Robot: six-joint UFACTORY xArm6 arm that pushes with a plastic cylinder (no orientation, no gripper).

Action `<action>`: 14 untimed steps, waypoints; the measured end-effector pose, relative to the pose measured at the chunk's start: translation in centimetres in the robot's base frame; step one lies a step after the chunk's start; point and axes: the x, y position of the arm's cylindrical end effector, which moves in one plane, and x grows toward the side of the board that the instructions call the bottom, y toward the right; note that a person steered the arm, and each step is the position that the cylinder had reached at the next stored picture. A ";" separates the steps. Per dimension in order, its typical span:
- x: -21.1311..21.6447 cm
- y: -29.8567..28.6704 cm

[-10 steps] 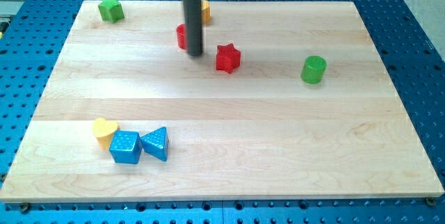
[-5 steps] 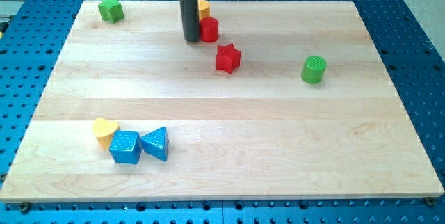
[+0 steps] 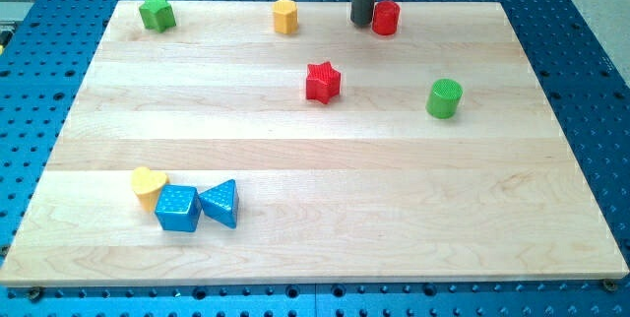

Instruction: Move the red blocks diagonally

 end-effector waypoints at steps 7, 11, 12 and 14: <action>4.8 5.8; 1.8 10.5; 6.4 5.8; 10.9 -5.4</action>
